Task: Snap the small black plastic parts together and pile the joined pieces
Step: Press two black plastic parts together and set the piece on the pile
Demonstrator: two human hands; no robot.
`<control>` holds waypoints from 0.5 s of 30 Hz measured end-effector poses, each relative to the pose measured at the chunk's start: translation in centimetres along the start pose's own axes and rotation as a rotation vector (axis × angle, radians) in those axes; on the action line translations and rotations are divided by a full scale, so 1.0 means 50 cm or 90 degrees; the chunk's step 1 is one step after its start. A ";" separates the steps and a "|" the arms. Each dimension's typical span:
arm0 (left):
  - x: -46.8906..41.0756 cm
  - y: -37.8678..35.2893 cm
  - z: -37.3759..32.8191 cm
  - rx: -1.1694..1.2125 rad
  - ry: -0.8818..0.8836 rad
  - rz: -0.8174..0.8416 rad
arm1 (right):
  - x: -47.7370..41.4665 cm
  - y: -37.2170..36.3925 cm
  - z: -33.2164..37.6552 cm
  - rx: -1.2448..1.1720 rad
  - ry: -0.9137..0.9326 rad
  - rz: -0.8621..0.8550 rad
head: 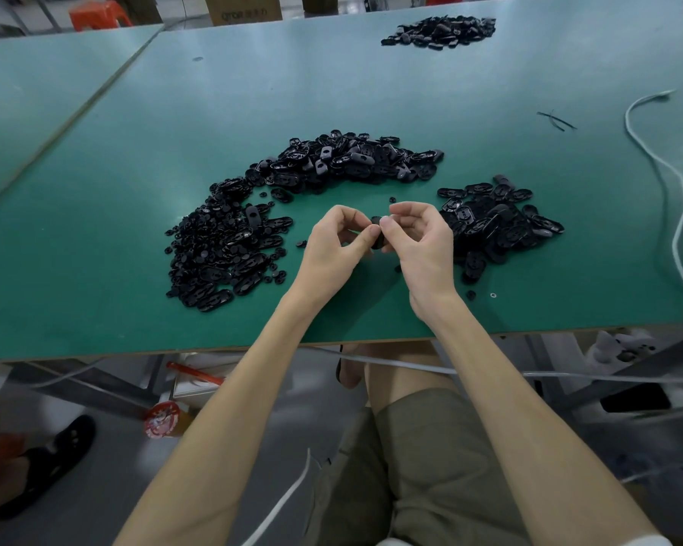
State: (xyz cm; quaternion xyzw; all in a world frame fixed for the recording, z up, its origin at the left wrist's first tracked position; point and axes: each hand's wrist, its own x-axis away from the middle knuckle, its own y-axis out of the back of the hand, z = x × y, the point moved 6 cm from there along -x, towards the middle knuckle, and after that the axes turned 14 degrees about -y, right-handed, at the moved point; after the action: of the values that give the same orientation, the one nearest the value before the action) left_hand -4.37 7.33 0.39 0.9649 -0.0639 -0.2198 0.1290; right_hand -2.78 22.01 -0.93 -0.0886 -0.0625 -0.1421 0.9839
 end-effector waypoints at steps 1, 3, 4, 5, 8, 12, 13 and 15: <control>0.000 0.002 0.002 0.023 0.006 -0.007 | 0.001 0.000 0.001 -0.005 0.000 0.002; 0.000 0.006 0.007 0.060 0.014 -0.017 | 0.001 -0.002 0.002 -0.009 0.000 0.006; 0.000 0.008 0.009 0.073 0.015 -0.021 | 0.002 -0.002 0.001 -0.007 -0.001 0.009; 0.000 0.010 0.011 0.086 0.017 -0.027 | 0.002 -0.003 0.002 -0.005 0.000 0.013; 0.001 0.017 0.014 0.120 0.018 -0.051 | 0.003 -0.009 0.003 0.019 0.012 0.037; 0.001 0.021 0.014 0.152 0.013 -0.065 | 0.003 -0.013 0.006 0.037 0.029 0.054; 0.001 0.021 0.013 0.155 0.010 -0.065 | 0.002 -0.013 0.006 0.030 0.025 0.057; 0.001 0.019 0.012 0.158 0.009 -0.062 | 0.001 -0.012 0.003 0.021 0.017 0.056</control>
State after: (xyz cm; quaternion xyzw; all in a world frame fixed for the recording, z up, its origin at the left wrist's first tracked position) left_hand -4.63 6.26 0.10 0.9769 -0.0427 -0.2095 -0.0015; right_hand -2.95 21.45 -0.66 -0.0731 -0.0480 -0.0989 0.9912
